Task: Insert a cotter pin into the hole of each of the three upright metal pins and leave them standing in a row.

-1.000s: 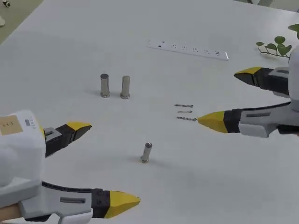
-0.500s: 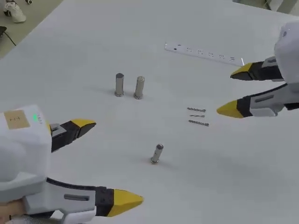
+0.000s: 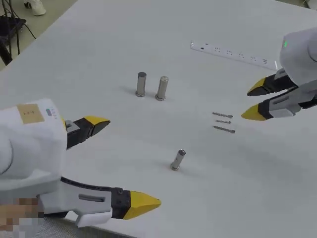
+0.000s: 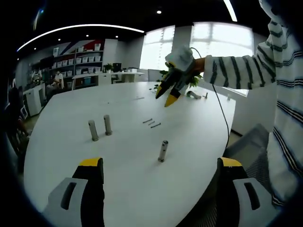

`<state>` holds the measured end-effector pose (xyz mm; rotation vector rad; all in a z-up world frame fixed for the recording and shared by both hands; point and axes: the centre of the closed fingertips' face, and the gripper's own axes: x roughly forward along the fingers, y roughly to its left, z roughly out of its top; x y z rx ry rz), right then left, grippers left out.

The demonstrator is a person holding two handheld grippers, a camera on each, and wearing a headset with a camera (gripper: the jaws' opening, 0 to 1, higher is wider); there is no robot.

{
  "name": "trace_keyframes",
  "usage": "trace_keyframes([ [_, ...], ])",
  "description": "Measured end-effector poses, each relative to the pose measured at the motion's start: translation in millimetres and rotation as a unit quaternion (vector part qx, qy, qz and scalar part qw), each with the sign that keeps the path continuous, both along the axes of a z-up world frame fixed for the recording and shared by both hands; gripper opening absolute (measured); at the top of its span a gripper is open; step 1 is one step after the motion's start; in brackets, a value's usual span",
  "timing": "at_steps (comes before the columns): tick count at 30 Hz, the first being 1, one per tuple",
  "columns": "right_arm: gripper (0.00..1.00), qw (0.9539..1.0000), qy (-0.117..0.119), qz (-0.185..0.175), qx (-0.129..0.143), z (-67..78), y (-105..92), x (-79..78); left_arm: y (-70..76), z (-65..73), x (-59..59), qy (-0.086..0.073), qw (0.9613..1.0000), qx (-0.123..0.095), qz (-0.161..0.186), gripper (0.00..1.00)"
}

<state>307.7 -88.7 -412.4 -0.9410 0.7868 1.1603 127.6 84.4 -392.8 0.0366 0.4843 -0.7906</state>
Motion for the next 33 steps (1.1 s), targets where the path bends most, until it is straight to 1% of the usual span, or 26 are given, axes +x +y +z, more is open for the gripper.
trace_keyframes([
  [2,0.26,0.9999,0.008,0.005,-0.011,-8.0,-1.7,1.8,-0.2,0.3,0.5,0.001,1.0,-0.001,0.001,0.99],
  [4,0.22,0.9997,0.013,0.009,-0.018,-14.7,-0.8,0.3,-1.3,-0.6,-0.1,0.007,1.0,-0.003,-0.001,0.99],
  [7,0.18,0.999,0.023,0.018,-0.034,-27.6,-2.0,1.7,0.7,-3.3,1.3,0.008,0.9999,0.006,0.002,0.99],
  [11,0.13,0.9984,0.031,0.021,-0.042,-41.1,-2.9,5.8,2.6,-3.0,3.8,0.01,0.9999,0.0,0.011,0.99],
  [12,0.11,0.9981,0.034,0.022,-0.046,-45.3,-3.4,7.3,3.3,-3.5,4.1,0.011,0.9999,0.002,0.012,0.99],
  [15,0.09,0.9974,0.039,0.026,-0.055,-51.9,-3.1,8.1,4.9,-5.1,4.4,0.012,0.9998,0.007,0.013,0.99],
  [17,0.08,0.9969,0.043,0.028,-0.06,-58.6,-4.0,10.8,5.5,-5.3,5.0,0.013,0.9998,0.005,0.016,0.99],
  [19,0.07,0.9966,0.048,0.028,-0.061,-62.6,-3.5,12.4,5.5,-5.6,5.3,0.014,0.9997,0.005,0.017,0.99],
  [22,0.05,0.9962,0.049,0.03,-0.065,-66.5,-2.1,12.1,5.2,-5.8,5.8,0.015,0.9997,0.006,0.018,0.99],
  [25,0.06,0.9953,0.049,0.039,-0.073,-71.1,-1.2,11.0,4.1,-5.6,6.3,0.016,0.9997,0.005,0.017,0.99],
  [28,0.07,0.9945,0.054,0.04,-0.08,-75.5,-1.8,8.9,4.1,-5.9,7.0,0.017,0.9997,0.005,0.018,0.99],
  [29,0.07,0.9943,0.055,0.041,-0.082,-80.5,-3.2,10.3,4.4,-6.0,7.4,0.018,0.9997,0.005,0.019,0.99],
  [30,0.07,0.994,0.057,0.041,-0.084,-82.1,-3.8,10.3,4.6,-6.1,7.6,0.019,0.9996,0.004,0.02,0.99],
  [33,0.07,0.9936,0.06,0.041,-0.087,-83.0,-3.4,9.8,5.2,-7.1,7.6,0.021,0.9996,0.005,0.021,0.99],
])
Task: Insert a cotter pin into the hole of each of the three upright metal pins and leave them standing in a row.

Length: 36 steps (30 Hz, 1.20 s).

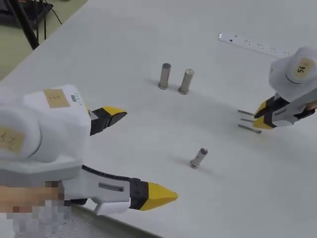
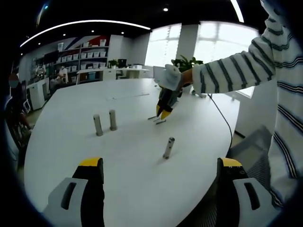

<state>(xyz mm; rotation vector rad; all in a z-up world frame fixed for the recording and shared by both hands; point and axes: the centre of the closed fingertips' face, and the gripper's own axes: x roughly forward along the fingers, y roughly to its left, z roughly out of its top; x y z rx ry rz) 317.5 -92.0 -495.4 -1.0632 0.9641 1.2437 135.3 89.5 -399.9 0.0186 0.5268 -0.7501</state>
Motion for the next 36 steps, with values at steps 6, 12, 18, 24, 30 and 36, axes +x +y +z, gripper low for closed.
trace_keyframes([
  [6,0.08,1.0,0.002,-0.002,-0.004,-1.6,0.3,1.3,1.2,-1.8,-0.6,0.004,1.0,-0.002,0.002,0.99],
  [12,0.08,0.9999,0.01,-0.006,0.007,-2.2,3.0,6.8,1.4,-2.2,0.8,0.005,1.0,0.0,0.002,0.99],
  [18,0.07,0.9997,0.018,-0.011,0.012,-2.4,2.7,6.8,-0.4,-0.3,2.3,0.004,1.0,0.0,0.0,0.99],
  [24,0.05,0.9996,0.024,-0.012,0.006,-1.9,4.0,3.3,-1.5,0.9,2.3,0.003,1.0,-0.001,-0.002,0.99],
  [30,0.05,0.9997,0.025,-0.004,0.0,-1.5,4.3,2.0,-1.1,2.4,2.3,0.001,1.0,0.0,-0.003,0.99],
  [36,0.04,0.9992,0.017,0.026,-0.026,-2.3,6.5,-1.2,1.3,3.6,3.9,-0.001,1.0,0.0,0.003,0.99],
])
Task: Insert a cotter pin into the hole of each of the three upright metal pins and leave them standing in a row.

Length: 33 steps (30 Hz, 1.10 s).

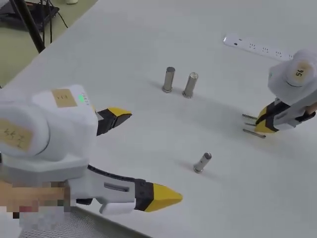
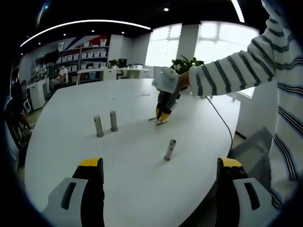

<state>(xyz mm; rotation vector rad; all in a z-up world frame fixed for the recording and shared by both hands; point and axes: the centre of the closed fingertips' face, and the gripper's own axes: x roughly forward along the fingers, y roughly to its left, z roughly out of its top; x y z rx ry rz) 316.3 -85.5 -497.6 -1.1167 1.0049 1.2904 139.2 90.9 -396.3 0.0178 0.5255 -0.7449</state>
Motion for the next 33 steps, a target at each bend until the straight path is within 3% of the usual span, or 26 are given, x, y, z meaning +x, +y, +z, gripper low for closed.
trace_keyframes([
  [2,0.03,0.9998,-0.002,0.011,-0.014,-0.4,0.5,-0.5,0.3,0.6,0.4,0.0,1.0,0.0,0.0,0.99],
  [7,0.0,0.9999,-0.005,0.005,-0.011,-0.7,0.0,3.7,0.4,0.8,0.8,-0.002,1.0,0.003,0.0,0.99],
  [8,0.0,0.9998,-0.018,-0.001,-0.01,-0.7,-1.1,8.7,0.5,0.9,1.0,-0.003,1.0,0.004,0.0,0.99],
  [10,0.0,0.9999,-0.008,0.009,-0.008,-1.5,-0.5,6.1,0.9,1.4,1.1,-0.003,1.0,0.004,0.001,0.99],
  [16,0.0,0.9998,-0.013,0.006,-0.012,-2.1,-0.4,6.6,2.0,2.2,0.3,-0.005,1.0,0.004,0.003,0.97],
  [21,0.0,0.9986,-0.04,0.027,-0.02,-2.3,-0.7,5.9,0.5,2.6,-2.4,-0.009,0.9999,0.005,-0.001,0.98],
  [27,0.0,0.9973,-0.045,0.038,-0.043,-2.8,0.1,7.7,-1.3,2.3,-3.9,-0.009,0.9999,0.009,-0.008,0.98],
  [29,0.0,0.9957,-0.057,0.051,-0.053,-1.7,-1.3,9.8,-1.4,2.7,-3.9,-0.01,0.9999,0.008,-0.008,0.99],
  [33,0.0,0.997,-0.055,0.04,-0.035,10.0,2.3,5.1,-3.4,3.9,-5.7,-0.013,0.9998,0.005,-0.013,0.99],
])
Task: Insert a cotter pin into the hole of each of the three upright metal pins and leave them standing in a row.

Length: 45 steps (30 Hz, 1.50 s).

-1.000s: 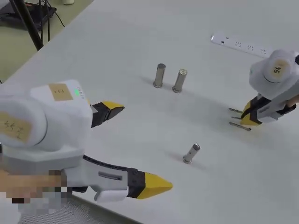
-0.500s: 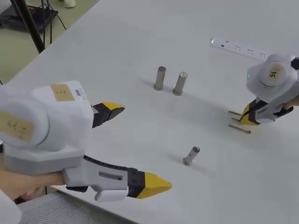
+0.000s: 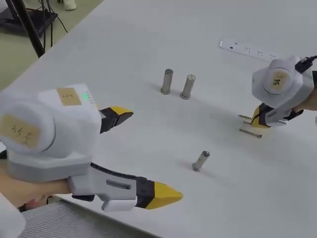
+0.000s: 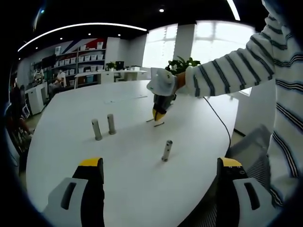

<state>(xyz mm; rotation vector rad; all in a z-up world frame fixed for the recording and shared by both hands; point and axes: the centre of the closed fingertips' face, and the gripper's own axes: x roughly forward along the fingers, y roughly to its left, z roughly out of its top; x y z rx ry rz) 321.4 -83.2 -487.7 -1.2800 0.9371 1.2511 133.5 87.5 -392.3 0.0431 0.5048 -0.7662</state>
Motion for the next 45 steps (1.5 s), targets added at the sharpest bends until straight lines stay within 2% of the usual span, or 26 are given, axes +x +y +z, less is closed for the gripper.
trace_keyframes([
  [3,0.0,0.9998,-0.017,0.01,0.001,10.2,-0.9,-0.4,-2.1,-1.1,-1.5,0.001,1.0,0.002,-0.003,0.99],
  [8,0.0,0.9992,-0.035,0.021,-0.002,18.6,-6.9,3.1,-6.1,-2.3,-2.6,0.002,1.0,0.002,-0.009,0.99],
  [14,0.0,0.9965,-0.074,0.039,0.005,41.5,-6.2,-2.9,-8.5,-2.2,-3.5,0.005,0.9999,0.0,-0.011,0.99],
  [19,0.0,0.9937,-0.098,0.038,0.037,62.4,2.9,-11.2,-8.6,-1.5,-2.8,0.006,0.9999,-0.002,-0.009,0.99],
  [21,0.0,0.9922,-0.108,0.04,0.047,66.5,5.9,-7.6,-8.6,-0.7,-2.2,0.006,0.9999,-0.005,-0.006,0.99],
  [28,0.0,0.9858,-0.133,0.036,0.096,90.2,18.0,-21.2,-8.7,4.6,1.3,0.003,0.9999,-0.016,0.0,0.97],
  [31,0.0,0.9803,-0.146,0.047,0.124,100.5,25.8,-30.6,-9.0,8.4,3.8,0.003,0.9996,-0.028,0.005,0.95],
  [33,0.0,0.9735,-0.162,0.06,0.15,108.5,33.8,-36.5,-10.0,11.1,5.8,0.009,0.999,-0.043,0.01,0.94],
  [37,0.0,0.9673,-0.173,0.052,0.178,115.3,41.8,-44.6,-12.6,14.5,10.8,0.009,0.9985,-0.053,0.013,0.92],
  [40,0.0,0.9623,-0.183,0.053,0.194,121.9,49.2,-55.6,-13.1,11.0,15.4,0.021,0.9981,-0.054,0.02,0.9],
  [45,0.0,0.9536,-0.194,0.056,0.224,131.0,65.3,-74.2,-15.2,13.0,22.7,0.027,0.9968,-0.07,0.028,0.84],
])
